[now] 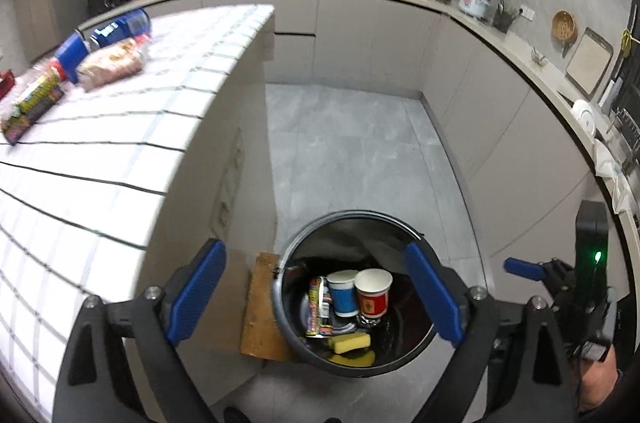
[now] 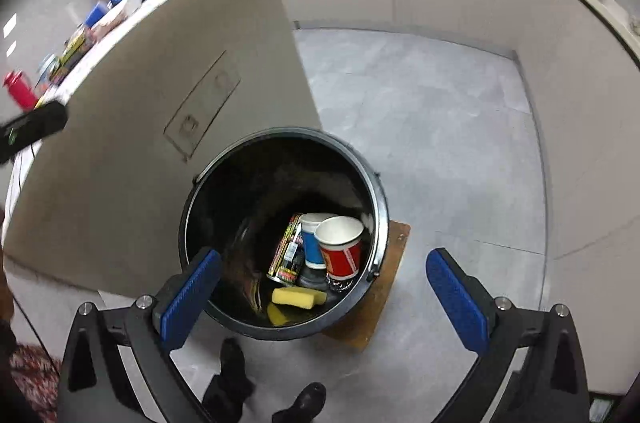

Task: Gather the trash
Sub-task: 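Grasp the green-and-yellow drink can with the left tool while the right tool approaches the milk carton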

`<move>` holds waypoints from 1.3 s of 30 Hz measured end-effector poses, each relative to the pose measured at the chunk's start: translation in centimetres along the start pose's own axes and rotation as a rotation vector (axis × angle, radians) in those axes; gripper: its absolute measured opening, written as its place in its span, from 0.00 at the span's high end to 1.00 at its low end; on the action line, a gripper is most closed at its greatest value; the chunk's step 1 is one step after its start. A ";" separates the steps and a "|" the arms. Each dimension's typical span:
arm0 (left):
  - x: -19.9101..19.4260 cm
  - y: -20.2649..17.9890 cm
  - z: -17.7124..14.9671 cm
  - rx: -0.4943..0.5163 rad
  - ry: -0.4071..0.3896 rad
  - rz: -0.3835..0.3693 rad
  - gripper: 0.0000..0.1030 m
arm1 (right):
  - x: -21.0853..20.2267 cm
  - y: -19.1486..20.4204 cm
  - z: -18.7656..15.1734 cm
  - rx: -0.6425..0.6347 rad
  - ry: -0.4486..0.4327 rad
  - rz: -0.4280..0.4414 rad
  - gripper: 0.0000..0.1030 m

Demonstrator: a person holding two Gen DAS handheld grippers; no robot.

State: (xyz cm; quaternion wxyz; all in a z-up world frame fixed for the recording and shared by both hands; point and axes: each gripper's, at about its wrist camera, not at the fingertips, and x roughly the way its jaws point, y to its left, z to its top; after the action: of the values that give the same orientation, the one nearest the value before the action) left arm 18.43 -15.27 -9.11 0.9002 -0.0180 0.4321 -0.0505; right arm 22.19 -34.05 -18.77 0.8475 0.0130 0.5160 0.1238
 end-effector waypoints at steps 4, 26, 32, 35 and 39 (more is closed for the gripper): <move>-2.0 0.7 0.1 0.015 -0.037 0.061 0.00 | -1.8 1.5 1.3 0.001 -0.022 -0.020 0.00; -7.8 15.9 -0.5 -0.149 -0.094 0.254 0.00 | -5.1 14.7 8.7 -0.117 -0.180 0.026 0.00; -7.6 22.1 -0.5 -0.191 -0.105 0.211 0.00 | -4.5 19.1 10.4 -0.118 -0.168 -0.023 0.00; -7.3 25.4 0.2 -0.199 -0.115 0.201 0.00 | -3.9 21.3 11.8 -0.102 -0.159 -0.034 0.00; -6.2 29.7 1.5 -0.190 -0.084 0.182 0.00 | -2.6 25.1 14.1 -0.085 -0.160 -0.035 0.00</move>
State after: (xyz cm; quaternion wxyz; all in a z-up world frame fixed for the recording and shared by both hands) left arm 18.03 14.85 -5.61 0.9126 -0.0659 0.3968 0.0734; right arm 28.52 -8.86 -6.12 0.8878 -0.0221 0.4411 0.1294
